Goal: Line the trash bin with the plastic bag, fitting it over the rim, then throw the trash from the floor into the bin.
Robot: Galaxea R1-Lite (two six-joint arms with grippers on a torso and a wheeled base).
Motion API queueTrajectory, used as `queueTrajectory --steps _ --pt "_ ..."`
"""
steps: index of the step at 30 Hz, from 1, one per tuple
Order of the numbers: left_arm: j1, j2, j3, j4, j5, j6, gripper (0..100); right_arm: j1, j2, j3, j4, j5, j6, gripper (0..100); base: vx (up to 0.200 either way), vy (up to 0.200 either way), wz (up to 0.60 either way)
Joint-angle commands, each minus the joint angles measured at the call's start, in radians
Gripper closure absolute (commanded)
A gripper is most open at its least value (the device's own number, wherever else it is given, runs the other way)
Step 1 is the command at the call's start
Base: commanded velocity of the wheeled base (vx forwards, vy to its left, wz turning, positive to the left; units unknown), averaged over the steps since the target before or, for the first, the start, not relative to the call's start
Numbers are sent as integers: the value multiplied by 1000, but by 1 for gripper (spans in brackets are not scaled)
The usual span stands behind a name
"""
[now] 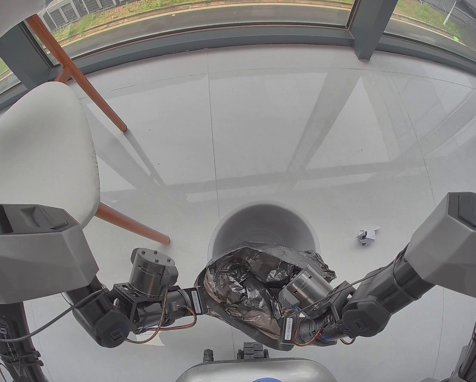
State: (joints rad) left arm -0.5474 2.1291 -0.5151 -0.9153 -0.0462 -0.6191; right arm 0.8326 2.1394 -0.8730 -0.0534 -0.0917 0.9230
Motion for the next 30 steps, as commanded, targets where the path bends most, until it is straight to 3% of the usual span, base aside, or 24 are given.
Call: queueTrajectory --steps 1,7,15,22,26,30 --pt "-6 72 -3 -77 17 -2 100 0 -4 3 -2 0 -1 0 0 0 0" --pt "-26 72 23 -80 17 -2 100 -10 -52 14 -37 0 5 0 0 0 0" --pt "-26 68 23 -83 15 -2 100 -10 -312 77 6 12 -10 0 0 0 0" --pt "-31 58 3 -85 17 -25 100 -10 -478 65 92 89 -85 0 0 0 0" --pt "-34 9 -6 -79 19 -30 100 -66 -512 15 92 92 -294 0 0 0 0" --pt "-43 -14 -17 -69 19 -30 100 -135 -500 12 56 92 -569 0 0 0 0"
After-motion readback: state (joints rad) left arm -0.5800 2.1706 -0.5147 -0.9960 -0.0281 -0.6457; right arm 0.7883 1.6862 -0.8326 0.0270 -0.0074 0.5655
